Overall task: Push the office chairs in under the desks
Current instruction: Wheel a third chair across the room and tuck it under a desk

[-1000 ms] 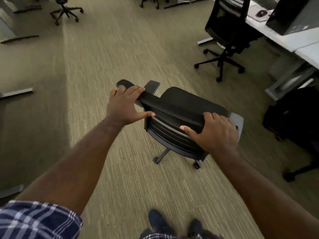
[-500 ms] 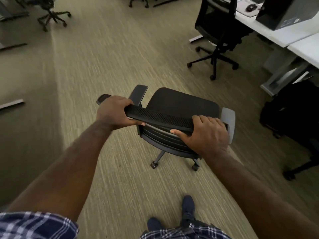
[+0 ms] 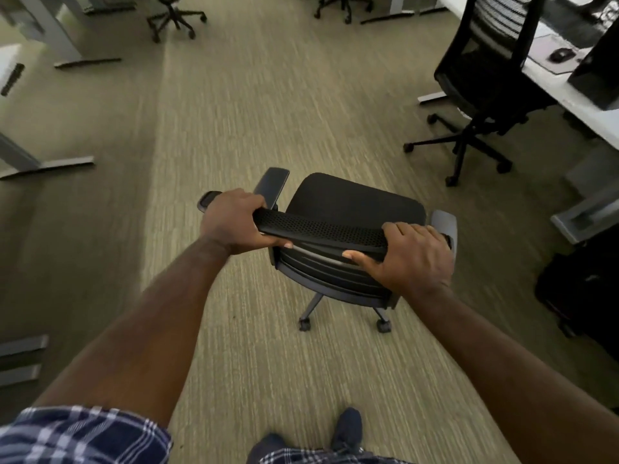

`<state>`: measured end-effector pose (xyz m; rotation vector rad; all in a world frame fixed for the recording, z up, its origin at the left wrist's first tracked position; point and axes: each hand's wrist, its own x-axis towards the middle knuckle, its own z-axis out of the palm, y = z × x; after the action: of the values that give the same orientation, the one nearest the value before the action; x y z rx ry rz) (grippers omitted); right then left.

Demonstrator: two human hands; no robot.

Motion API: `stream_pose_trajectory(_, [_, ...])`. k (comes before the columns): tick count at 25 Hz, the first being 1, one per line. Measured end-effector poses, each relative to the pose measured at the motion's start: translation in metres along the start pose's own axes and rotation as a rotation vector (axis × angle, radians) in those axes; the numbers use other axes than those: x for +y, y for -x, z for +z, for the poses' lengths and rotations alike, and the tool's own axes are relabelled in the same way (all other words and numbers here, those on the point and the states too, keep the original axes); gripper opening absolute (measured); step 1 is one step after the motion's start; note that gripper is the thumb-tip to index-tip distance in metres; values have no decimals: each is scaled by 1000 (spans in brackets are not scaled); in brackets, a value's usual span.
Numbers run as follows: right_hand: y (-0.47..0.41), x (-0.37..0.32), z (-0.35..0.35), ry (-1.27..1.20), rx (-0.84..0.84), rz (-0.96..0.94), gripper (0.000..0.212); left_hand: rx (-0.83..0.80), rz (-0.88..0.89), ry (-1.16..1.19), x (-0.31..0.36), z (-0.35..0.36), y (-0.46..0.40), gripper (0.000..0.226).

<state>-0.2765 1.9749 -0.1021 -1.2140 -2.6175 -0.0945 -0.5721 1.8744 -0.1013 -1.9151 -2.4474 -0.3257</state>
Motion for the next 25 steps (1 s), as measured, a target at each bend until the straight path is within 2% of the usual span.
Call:
stream_pose_trajectory(4, [-38,-3,10,-24,-23,-103,93,-10,-89,-33,-16,-5,2,73])
stream_pose_trajectory(11, [-127,-45,35,-60,-20,-275,98,55,-291,-33,-69,-18,1,84])
stream_pose_trajectory(17, [-219,-115,67,-82,-20,-419,105,98,-439,-18,-152,-26,-4,68])
stream_pose_trajectory(25, [-324,-226,102,-152,-35,-595,98,130,-644,-16,-252,-35,2,81])
